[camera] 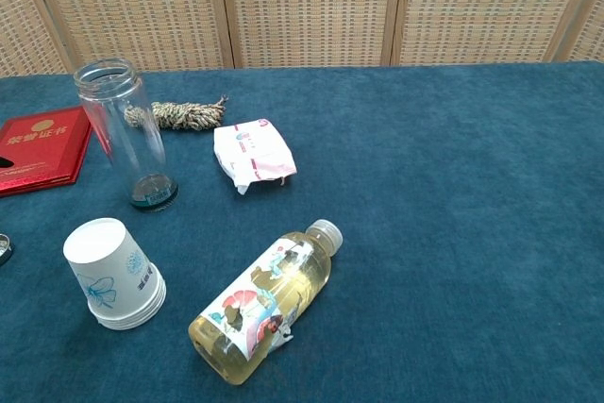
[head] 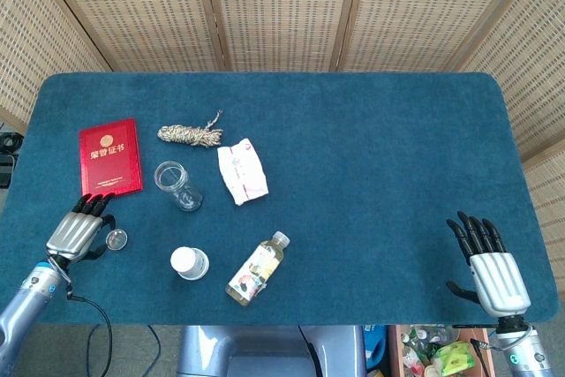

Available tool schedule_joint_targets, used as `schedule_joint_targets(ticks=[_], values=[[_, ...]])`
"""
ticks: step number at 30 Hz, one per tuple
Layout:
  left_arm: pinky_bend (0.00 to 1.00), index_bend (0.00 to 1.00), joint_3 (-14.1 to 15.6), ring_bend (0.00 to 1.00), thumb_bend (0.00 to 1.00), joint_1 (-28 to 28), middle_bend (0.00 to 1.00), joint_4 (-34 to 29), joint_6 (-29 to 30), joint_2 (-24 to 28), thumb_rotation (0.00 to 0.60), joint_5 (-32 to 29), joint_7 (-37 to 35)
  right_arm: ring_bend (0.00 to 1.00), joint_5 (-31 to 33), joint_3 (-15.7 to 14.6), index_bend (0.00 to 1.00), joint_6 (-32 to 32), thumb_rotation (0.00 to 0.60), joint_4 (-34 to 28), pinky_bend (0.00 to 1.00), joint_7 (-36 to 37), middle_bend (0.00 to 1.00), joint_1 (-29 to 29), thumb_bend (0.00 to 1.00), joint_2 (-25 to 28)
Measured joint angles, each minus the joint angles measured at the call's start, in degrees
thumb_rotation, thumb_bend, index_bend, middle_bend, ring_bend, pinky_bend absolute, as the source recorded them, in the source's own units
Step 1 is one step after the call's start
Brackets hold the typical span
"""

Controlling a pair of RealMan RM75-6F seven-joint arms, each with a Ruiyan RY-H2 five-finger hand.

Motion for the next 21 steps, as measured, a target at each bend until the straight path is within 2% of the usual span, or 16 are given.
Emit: schedule_joint_targets(ticks=[21], values=[[0.0, 0.48, 0.01, 0.0, 0.38, -1.06, 0.0, 1.33, -0.91, -2.11, 0.6, -1.68, 1.15, 0.0, 0.05, 0.01, 0.05, -0.06, 0.6, -0.01, 0.0, 0.11, 0.0, 0.05, 0.0, 0.01]])
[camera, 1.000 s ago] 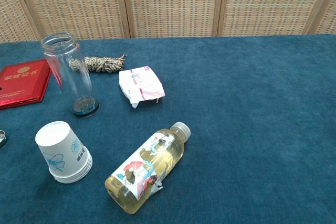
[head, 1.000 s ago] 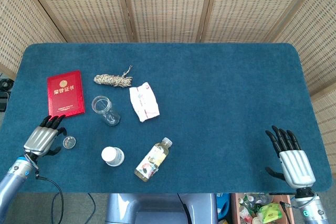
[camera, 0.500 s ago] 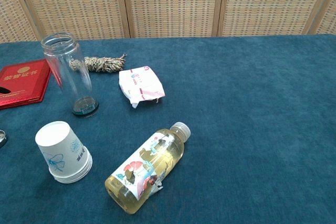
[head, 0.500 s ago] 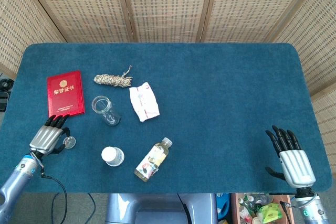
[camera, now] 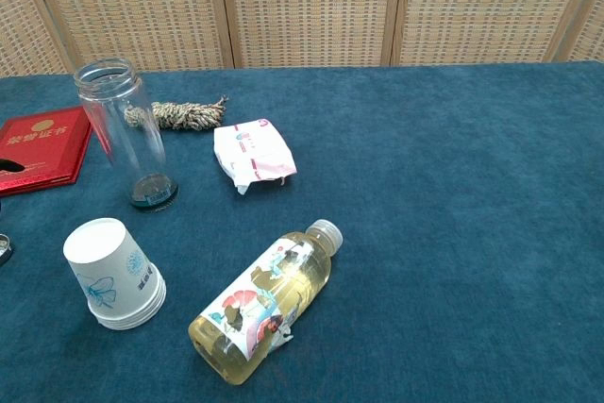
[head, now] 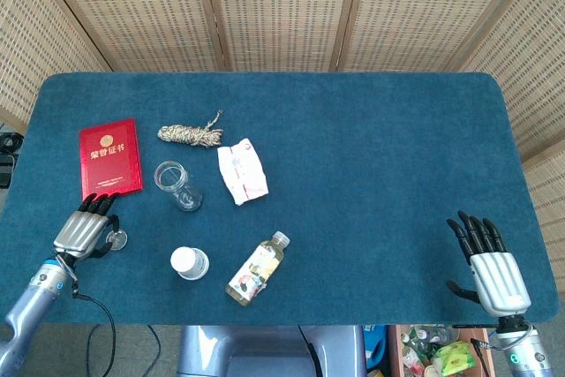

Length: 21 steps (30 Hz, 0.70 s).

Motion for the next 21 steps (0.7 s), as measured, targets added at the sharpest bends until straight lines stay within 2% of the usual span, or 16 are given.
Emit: schedule_joint_targets(ticks=[21], values=[[0.0, 0.5, 0.12, 0.0, 0.42, -0.49, 0.0, 0.62, 0.04, -1.08, 0.6, -0.83, 0.54, 0.0, 0.11, 0.01, 0.05, -0.04, 0.6, -0.02, 0.0, -0.09, 0.0, -0.01, 0.0, -0.03]])
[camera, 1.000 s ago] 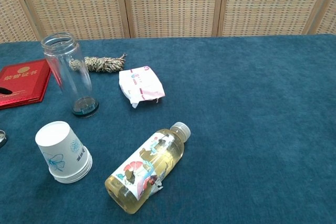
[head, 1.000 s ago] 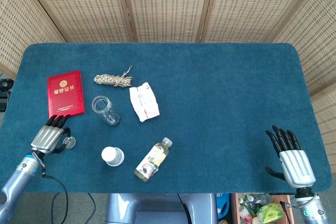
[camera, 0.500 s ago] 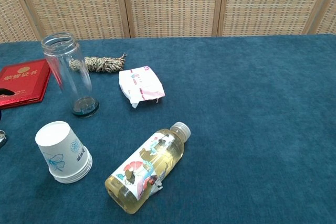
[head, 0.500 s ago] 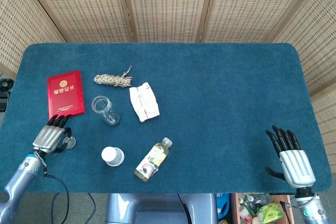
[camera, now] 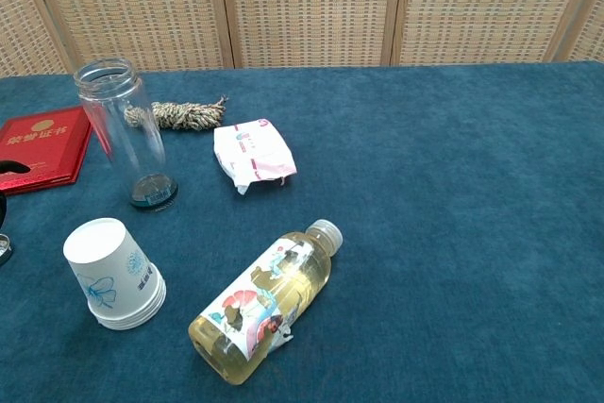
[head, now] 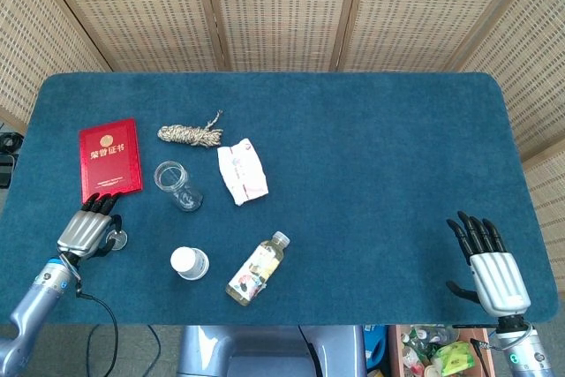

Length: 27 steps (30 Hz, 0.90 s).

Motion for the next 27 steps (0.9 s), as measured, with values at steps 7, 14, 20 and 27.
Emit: schedule_joint_targets(ticks=[7, 14, 20, 27], values=[[0.0, 0.51, 0.12, 0.0, 0.42, -0.09, 0.0, 0.18, -0.09, -0.13, 0.6, -0.17, -0.02, 0.0, 0.01, 0.01, 0.05, 0.02, 0.6, 0.02, 0.0, 0.01, 0.0, 0.0, 0.0, -0.03], [0.0, 0.53, 0.37, 0.0, 0.42, -0.17, 0.0, 0.23, -0.2, -0.4, 0.6, -0.14, -0.03, 0.0, 0.1, 0.05, 0.05, 0.07, 0.6, 0.02, 0.0, 0.07, 0.0, -0.04, 0.0, -0.03], [0.0, 0.55, 0.5, 0.0, 0.42, -0.17, 0.0, 0.45, -0.14, -0.53, 0.6, -0.21, 0.09, 0.0, 0.2, 0.07, 0.05, 0.03, 0.6, -0.01, 0.0, 0.08, 0.0, -0.04, 0.0, -0.02], [0.0, 0.56, 0.48, 0.0, 0.42, -0.23, 0.0, 0.67, -0.15, -0.54, 0.6, -0.43, 0.08, 0.0, 0.18, 0.02, 0.05, 0.0, 0.6, -0.07, 0.0, -0.04, 0.0, -0.05, 0.0, -0.01]])
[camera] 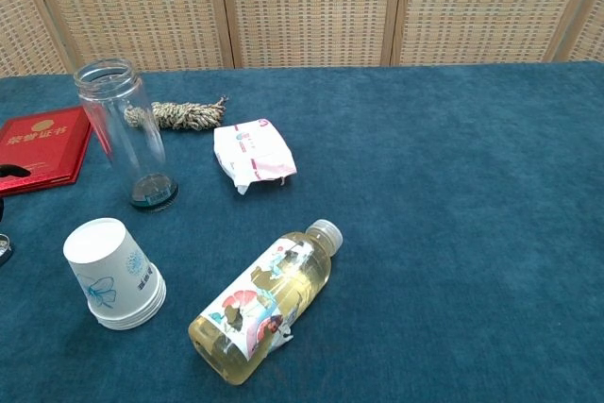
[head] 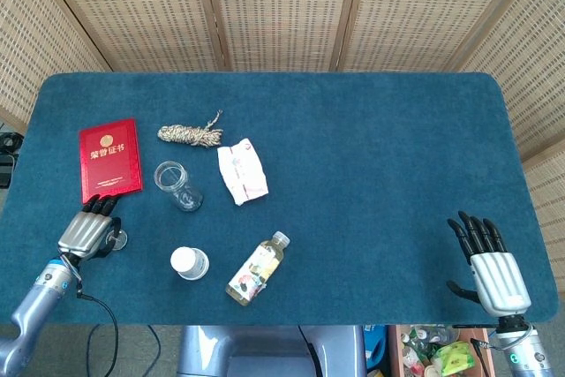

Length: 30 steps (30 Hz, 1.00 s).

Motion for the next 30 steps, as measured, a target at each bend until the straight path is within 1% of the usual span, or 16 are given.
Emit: schedule_joint_targets(ticks=[11, 19, 30], values=[[0.0, 0.58, -0.13, 0.0, 0.42, 0.05, 0.0, 0.68, 0.47, -0.68, 0.6, -0.2, -0.02, 0.0, -0.01, -0.02, 0.05, 0.05, 0.6, -0.08, 0.0, 0.08, 0.0, -0.04, 0.0, 0.07], [0.0, 0.61, -0.29, 0.0, 0.43, 0.21, 0.0, 0.93, 1.17, -0.91, 0.6, -0.18, -0.16, 0.0, -0.09, -0.05, 0.05, 0.05, 0.6, -0.08, 0.0, 0.13, 0.0, -0.04, 0.0, 0.07], [0.0, 0.62, -0.44, 0.0, 0.43, 0.35, 0.0, 0.77, 1.94, -0.57, 0.6, 0.08, -0.69, 0.0, -0.13, -0.05, 0.05, 0.06, 0.6, -0.09, 0.0, 0.09, 0.0, -0.03, 0.0, 0.02]])
